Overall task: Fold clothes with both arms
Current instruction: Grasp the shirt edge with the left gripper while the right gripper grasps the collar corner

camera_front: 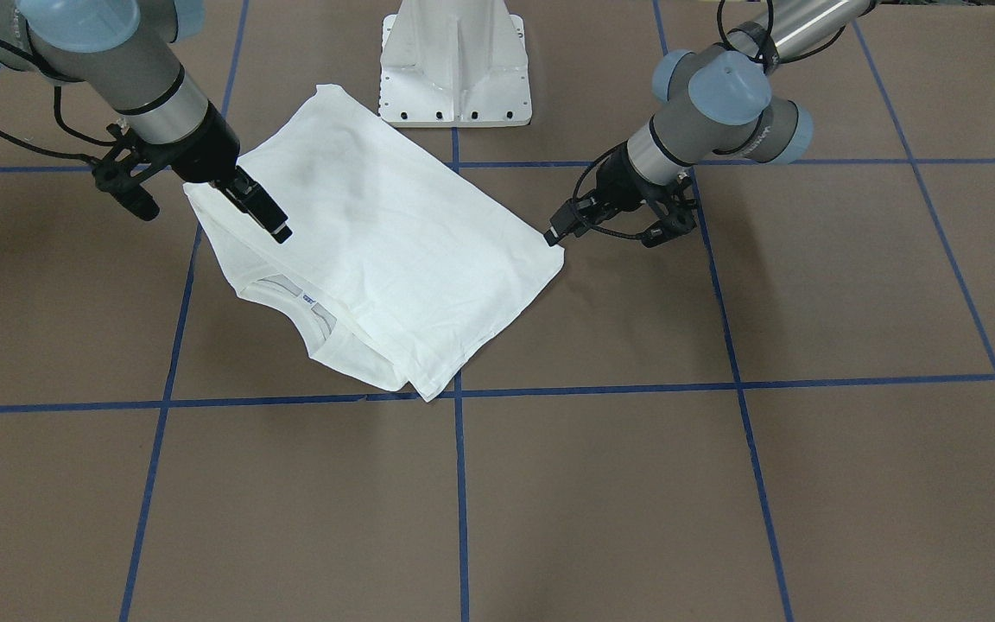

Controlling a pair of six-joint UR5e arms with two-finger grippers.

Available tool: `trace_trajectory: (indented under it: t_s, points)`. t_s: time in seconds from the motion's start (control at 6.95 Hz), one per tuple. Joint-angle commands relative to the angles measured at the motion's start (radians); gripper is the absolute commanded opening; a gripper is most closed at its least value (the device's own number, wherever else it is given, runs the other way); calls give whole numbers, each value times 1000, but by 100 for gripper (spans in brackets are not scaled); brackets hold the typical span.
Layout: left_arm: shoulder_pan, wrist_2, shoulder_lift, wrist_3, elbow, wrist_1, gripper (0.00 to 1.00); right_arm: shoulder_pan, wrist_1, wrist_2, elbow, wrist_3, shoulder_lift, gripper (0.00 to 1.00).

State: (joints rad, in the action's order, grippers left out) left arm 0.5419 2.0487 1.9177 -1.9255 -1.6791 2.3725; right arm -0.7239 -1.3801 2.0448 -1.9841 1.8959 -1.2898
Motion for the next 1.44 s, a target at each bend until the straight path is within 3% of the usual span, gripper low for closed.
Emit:
trace_trajectory:
  t_s: [0.0, 0.58, 0.72, 0.86, 1.3]
  points:
    - [-33, -33, 42, -4, 34, -21, 63, -19, -1, -61, 53, -43, 27, 100]
    - [-27, -38, 46, -1, 79, -27, 55, -17, -1, -104, 62, -64, 33, 100]
    - [-28, -65, 46, -1, 78, -53, 40, -19, -2, -104, 68, -63, 47, 100]
    - [-27, -96, 44, -1, 78, -62, 0, -19, -4, -104, 73, -63, 59, 100]
    - [-14, -113, 44, 13, 79, -65, 0, -19, -4, -107, 88, -60, 76, 100]
